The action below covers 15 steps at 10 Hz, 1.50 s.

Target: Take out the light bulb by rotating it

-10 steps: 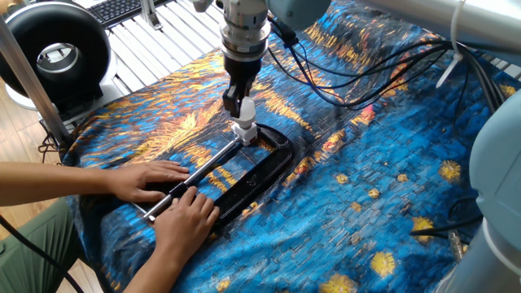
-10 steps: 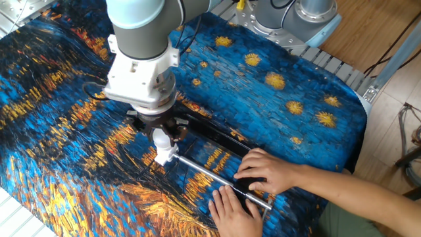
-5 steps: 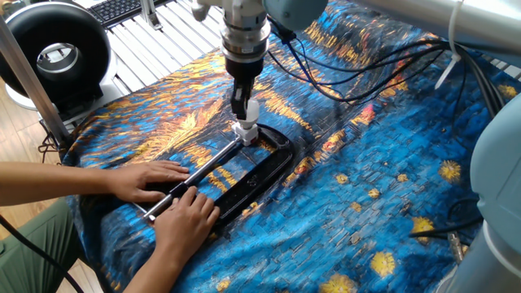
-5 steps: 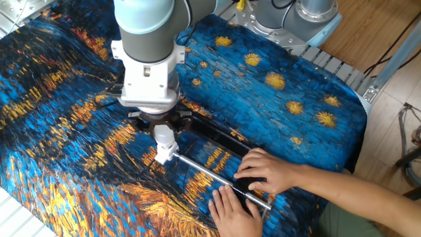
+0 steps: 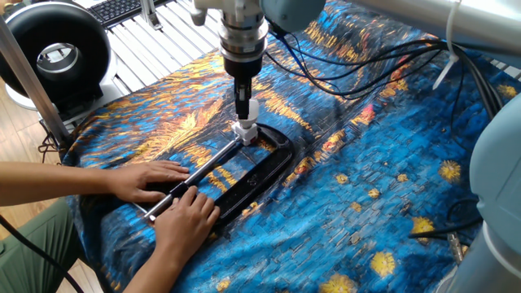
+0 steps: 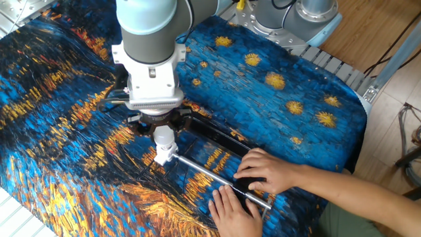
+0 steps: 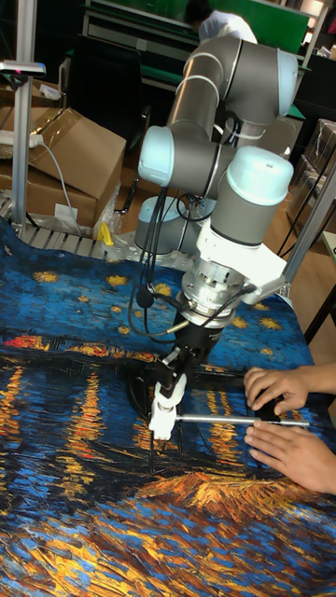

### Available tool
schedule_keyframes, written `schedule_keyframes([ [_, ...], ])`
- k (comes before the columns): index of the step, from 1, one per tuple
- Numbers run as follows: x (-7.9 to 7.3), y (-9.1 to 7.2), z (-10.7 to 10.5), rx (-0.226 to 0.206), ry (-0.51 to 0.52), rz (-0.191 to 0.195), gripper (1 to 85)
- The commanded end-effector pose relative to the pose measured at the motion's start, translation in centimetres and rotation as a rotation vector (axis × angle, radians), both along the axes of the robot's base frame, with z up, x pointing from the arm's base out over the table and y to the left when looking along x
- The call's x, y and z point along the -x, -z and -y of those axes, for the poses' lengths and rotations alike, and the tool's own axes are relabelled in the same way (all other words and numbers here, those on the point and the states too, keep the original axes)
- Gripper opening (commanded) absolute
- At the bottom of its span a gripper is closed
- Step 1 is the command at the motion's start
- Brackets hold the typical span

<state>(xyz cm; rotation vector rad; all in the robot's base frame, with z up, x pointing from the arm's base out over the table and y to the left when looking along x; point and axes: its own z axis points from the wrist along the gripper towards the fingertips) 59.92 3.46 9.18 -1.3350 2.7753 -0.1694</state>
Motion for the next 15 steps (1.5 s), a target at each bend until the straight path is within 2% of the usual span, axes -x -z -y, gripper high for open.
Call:
schedule_keyframes([
  [1, -0.1, -0.2, 0.1, 0.006, -0.05, -0.001, 13.3],
  [2, 0.4, -0.6, 0.7, 0.032, -0.03, -0.017, 12.3],
  [4, 0.6, -0.8, 0.5, 0.028, -0.033, -0.023, 12.0],
  [6, 0.7, -1.3, 1.0, 0.049, -0.047, -0.033, 12.0],
  [8, 1.2, -2.0, 1.4, 0.057, -0.031, -0.053, 12.0],
  [11, 1.7, -2.9, 2.6, 0.082, 0.021, -0.053, 9.7],
  [12, 1.6, -3.1, 3.0, 0.076, 0.018, -0.055, 10.0],
  [13, 1.8, -3.0, 3.0, 0.049, 0.033, -0.062, 12.3],
  [14, 1.5, -2.7, 3.0, 0.023, 0.044, -0.044, 18.3],
  [15, 1.3, -2.1, 2.6, -0.014, 0.043, -0.035, 42.7],
])
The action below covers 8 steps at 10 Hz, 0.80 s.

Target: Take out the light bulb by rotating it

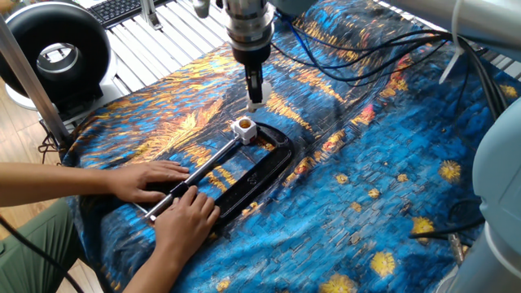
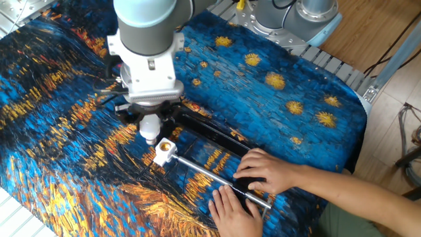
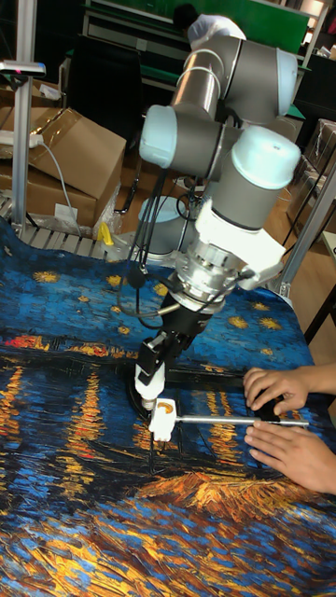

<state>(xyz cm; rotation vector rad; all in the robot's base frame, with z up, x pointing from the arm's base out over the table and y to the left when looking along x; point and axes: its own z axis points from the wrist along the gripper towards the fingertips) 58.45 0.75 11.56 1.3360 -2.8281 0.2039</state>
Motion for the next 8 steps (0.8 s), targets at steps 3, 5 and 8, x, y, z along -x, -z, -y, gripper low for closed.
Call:
schedule_keyframes([
  [3, 0.3, 0.8, 0.3, -0.067, 0.02, -0.002, 60.7],
  [5, 0.2, 0.6, 1.2, -0.043, 0.066, 0.014, 62.3],
  [8, -0.4, -0.1, 1.5, -0.056, 0.27, 0.078, 53.3],
])
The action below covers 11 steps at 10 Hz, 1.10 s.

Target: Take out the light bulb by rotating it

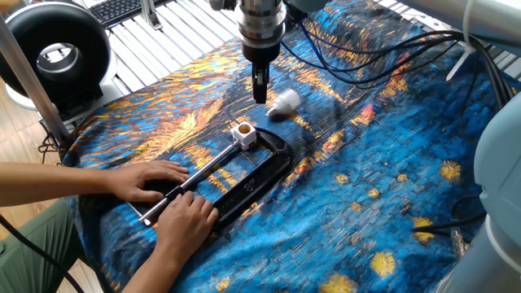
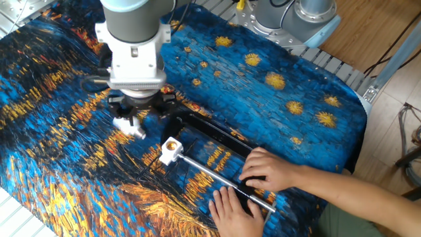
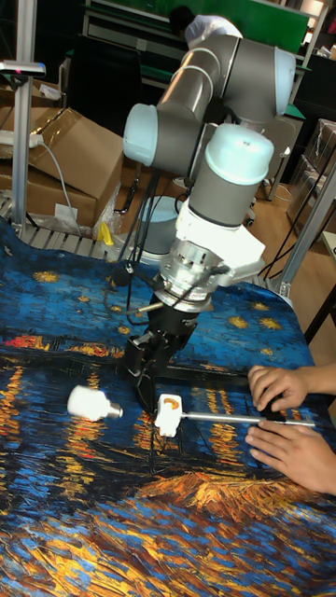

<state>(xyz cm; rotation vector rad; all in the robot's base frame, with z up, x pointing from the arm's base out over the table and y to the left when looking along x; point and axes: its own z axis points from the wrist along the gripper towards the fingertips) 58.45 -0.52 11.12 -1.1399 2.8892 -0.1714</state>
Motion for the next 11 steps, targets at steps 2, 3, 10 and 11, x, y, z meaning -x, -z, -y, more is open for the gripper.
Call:
schedule_keyframes([
  [2, -0.8, -1.1, 0.5, -0.033, 0.322, 0.094, 46.7],
  [3, -0.8, -1.5, 0.9, -0.029, 0.375, 0.112, 44.3],
  [10, 1.7, -0.9, -0.4, -0.083, 0.695, 0.035, 14.0],
  [11, 1.5, -0.7, -0.8, -0.092, 0.672, 0.029, 13.3],
])
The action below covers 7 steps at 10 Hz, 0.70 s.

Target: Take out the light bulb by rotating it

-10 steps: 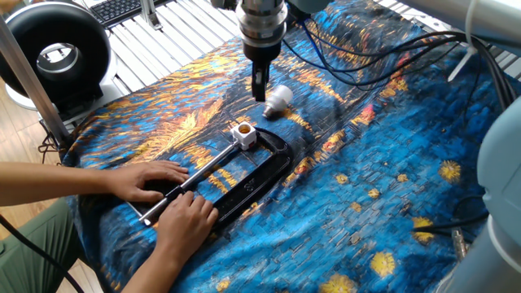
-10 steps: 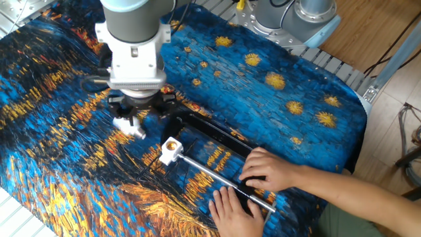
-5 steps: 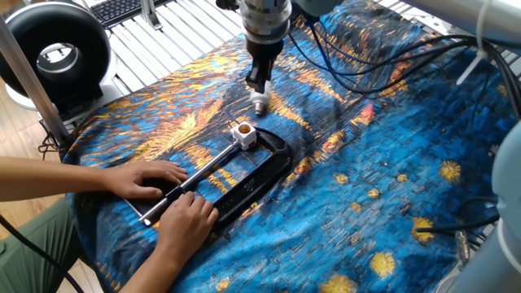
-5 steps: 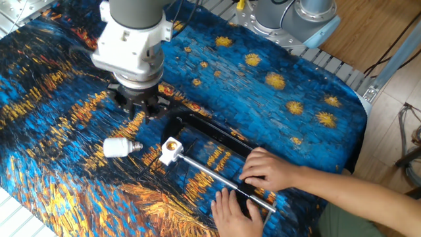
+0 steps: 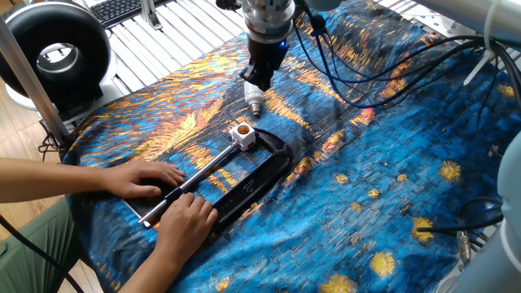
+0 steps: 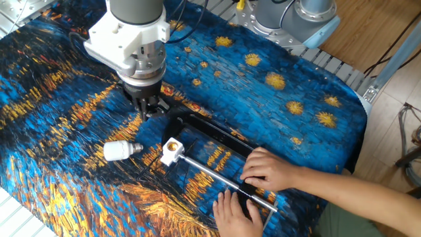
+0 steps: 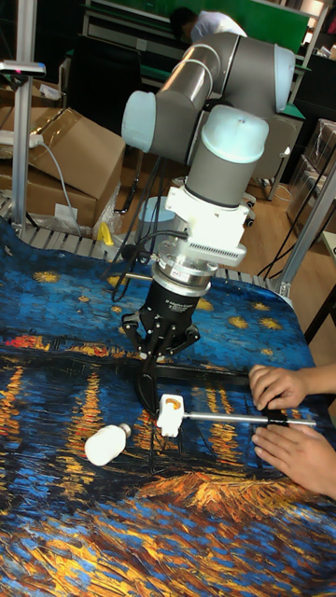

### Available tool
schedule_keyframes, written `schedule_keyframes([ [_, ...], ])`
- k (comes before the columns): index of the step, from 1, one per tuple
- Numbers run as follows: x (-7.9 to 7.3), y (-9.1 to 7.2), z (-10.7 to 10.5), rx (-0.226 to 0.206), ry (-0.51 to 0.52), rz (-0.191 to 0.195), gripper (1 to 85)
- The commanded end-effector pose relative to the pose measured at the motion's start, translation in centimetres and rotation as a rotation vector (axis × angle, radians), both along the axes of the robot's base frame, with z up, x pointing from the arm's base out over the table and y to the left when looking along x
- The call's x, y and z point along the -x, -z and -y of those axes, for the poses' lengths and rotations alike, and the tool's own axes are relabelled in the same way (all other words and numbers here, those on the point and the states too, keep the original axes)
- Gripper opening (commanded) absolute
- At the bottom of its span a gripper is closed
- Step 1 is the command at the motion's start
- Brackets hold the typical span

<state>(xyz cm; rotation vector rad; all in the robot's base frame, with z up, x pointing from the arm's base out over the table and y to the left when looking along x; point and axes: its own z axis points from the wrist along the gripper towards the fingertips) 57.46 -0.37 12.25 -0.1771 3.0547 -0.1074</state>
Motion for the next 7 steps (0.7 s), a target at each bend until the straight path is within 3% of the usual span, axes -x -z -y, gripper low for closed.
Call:
schedule_keyframes([
  [1, 0.43, 0.39, -0.32, -0.019, 0.021, -0.024, 10.7],
  [7, -0.14, 0.77, 0.17, 0.01, -0.037, -0.018, 7.7],
])
